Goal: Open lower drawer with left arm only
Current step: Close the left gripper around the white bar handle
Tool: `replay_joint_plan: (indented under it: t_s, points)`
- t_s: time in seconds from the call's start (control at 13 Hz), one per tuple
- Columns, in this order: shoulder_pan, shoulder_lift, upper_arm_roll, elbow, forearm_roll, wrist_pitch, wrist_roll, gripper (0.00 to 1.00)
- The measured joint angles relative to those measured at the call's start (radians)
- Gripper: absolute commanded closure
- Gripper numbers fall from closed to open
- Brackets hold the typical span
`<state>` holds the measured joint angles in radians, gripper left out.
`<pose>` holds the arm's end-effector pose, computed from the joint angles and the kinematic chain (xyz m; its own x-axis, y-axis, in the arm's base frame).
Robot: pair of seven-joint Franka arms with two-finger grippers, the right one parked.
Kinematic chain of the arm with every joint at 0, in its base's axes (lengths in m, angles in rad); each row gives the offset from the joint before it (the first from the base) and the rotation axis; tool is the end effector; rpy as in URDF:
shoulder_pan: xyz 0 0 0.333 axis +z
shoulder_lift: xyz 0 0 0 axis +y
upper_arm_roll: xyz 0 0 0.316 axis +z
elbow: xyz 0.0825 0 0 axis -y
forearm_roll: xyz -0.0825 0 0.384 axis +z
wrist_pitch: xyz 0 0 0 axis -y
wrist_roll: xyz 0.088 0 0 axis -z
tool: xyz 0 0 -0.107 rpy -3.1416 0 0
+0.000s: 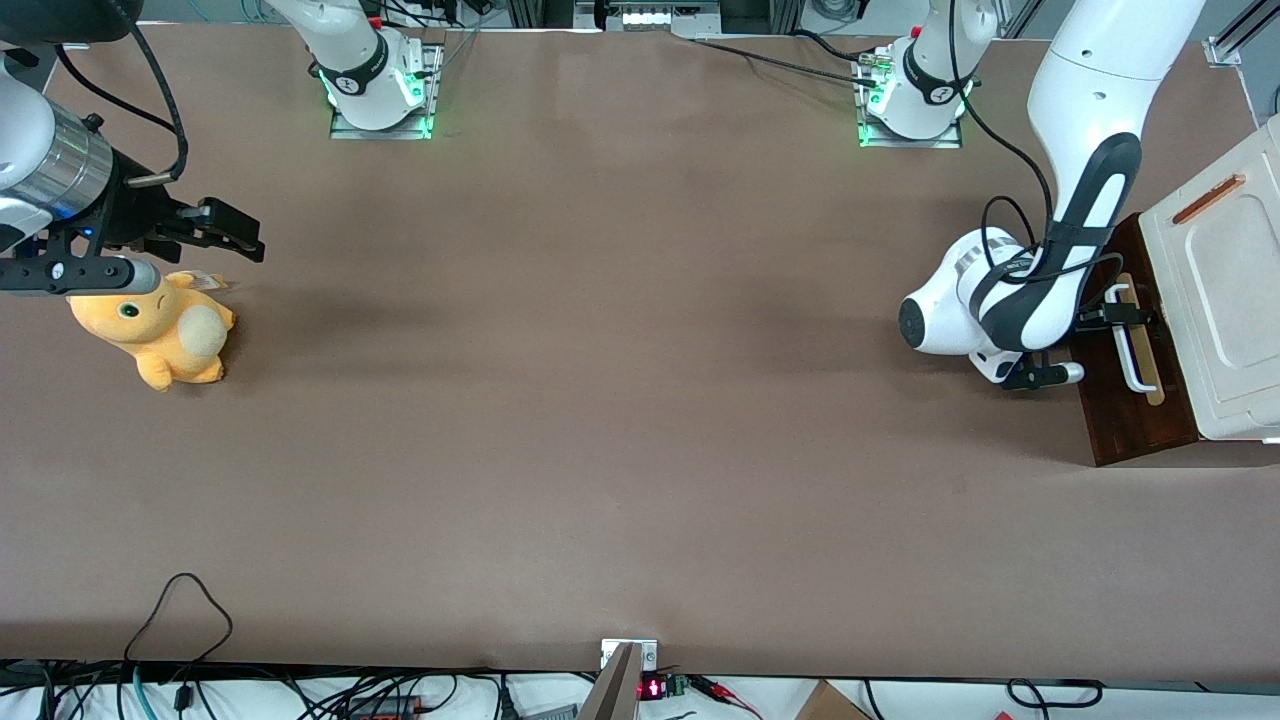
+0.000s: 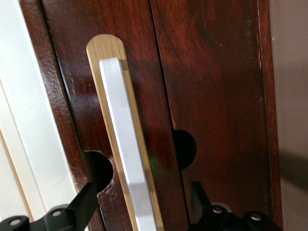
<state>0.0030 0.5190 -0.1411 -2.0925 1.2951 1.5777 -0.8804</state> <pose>0.5215 0.0299 0.1811 0.9800 0.0768 -0.1835 -0.1619 -0.2284 -0.9600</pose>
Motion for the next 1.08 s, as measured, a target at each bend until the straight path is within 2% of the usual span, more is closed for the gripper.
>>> replay_joint_plan:
  t_s: [0.31,0.46,0.77,0.92,1.08]
  points:
    - [0.001,0.000,0.014,-0.001,0.008,0.014,0.000,0.57]
    - [0.001,0.001,0.015,-0.002,0.009,0.015,0.000,0.63]
    - [0.001,0.001,0.015,-0.002,0.011,0.021,0.000,0.91]
    - [0.001,-0.001,0.014,-0.002,0.014,0.019,-0.031,0.99]
    - [0.000,-0.001,0.014,-0.002,0.014,0.020,-0.038,1.00]
